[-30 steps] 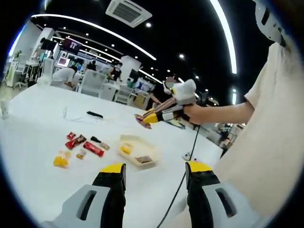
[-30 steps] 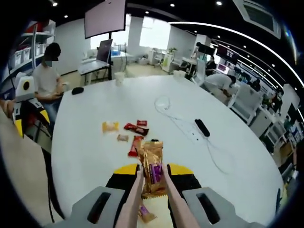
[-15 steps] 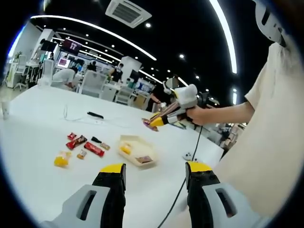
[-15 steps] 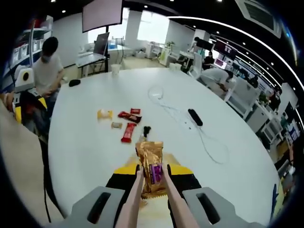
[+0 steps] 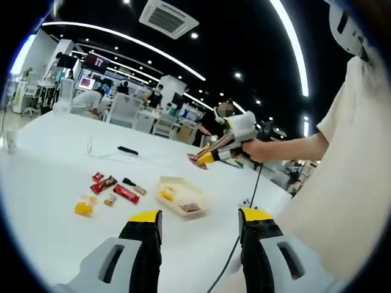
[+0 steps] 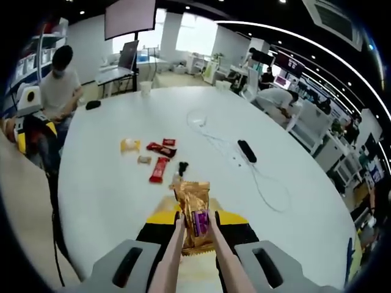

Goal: Place the target food into the container with the food tongs after gripping and lifting it, then release it inside without dropping or visibly crushing the food.

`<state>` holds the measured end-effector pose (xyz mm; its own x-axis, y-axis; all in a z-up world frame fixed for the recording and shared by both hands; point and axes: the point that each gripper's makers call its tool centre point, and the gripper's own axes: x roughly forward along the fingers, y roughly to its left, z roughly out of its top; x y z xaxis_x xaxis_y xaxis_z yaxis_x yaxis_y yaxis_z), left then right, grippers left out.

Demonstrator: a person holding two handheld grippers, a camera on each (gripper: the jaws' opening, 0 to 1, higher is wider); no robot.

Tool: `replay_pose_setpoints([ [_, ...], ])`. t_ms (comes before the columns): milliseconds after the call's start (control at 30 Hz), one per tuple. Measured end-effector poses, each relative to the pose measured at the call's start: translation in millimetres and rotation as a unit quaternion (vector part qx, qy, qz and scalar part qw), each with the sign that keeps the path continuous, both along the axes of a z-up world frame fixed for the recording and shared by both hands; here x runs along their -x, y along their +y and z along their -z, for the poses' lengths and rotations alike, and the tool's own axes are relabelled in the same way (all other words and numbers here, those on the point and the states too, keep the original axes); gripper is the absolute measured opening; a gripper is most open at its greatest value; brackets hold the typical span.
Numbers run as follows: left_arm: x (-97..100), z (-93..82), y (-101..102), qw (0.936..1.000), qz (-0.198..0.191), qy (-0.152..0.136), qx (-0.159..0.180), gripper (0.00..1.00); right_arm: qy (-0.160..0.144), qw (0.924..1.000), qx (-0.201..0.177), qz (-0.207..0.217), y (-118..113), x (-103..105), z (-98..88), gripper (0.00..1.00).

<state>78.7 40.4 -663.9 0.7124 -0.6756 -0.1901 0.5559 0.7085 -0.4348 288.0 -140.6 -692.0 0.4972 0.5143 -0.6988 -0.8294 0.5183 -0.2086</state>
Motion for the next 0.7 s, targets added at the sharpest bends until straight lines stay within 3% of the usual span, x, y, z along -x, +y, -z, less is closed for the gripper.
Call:
replay_pose_setpoints([
  [333,-5.3,-1.8,4,0.9999,-0.001,0.000,-0.011,0.50,0.009,0.9999,-0.004,0.005,-2,6,8.6,0.22],
  [700,-9.0,-1.7,-5,0.9999,0.003,-0.001,-0.010,0.49,0.032,0.9992,-0.013,0.019,-5,7,18.0,0.24],
])
